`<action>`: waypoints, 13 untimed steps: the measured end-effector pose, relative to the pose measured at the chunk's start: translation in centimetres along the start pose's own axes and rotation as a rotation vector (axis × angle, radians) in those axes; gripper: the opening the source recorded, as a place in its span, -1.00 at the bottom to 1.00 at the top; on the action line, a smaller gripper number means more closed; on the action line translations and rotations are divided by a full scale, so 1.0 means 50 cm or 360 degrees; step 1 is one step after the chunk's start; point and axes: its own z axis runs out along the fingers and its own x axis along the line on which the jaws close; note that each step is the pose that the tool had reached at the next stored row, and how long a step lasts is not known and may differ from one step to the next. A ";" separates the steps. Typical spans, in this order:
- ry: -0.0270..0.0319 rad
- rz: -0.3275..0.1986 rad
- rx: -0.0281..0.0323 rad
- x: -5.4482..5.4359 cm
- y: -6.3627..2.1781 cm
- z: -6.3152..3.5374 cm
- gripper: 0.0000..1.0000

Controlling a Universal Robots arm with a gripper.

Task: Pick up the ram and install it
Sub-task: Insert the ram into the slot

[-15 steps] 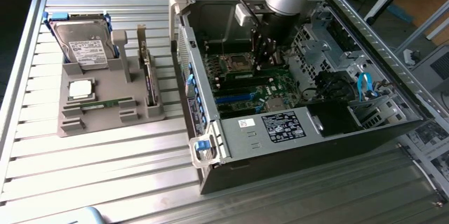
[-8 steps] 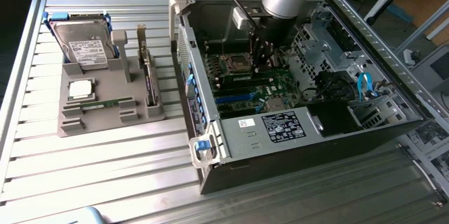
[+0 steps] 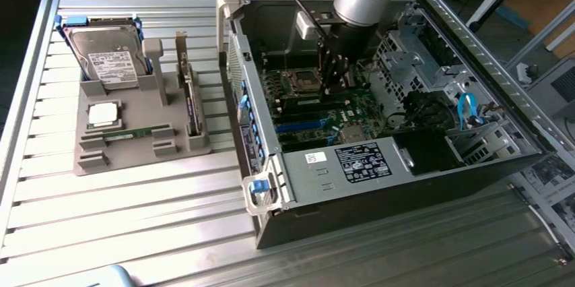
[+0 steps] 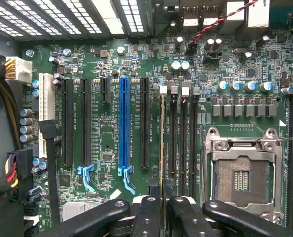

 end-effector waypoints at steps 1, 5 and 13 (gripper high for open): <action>0.00002 0.0001 0.00000 0.000 0.000 0.001 -0.73; 0.00004 0.0002 -0.00002 0.000 0.000 0.004 -0.73; 0.00003 0.0004 -0.00004 -0.001 0.000 0.008 -0.73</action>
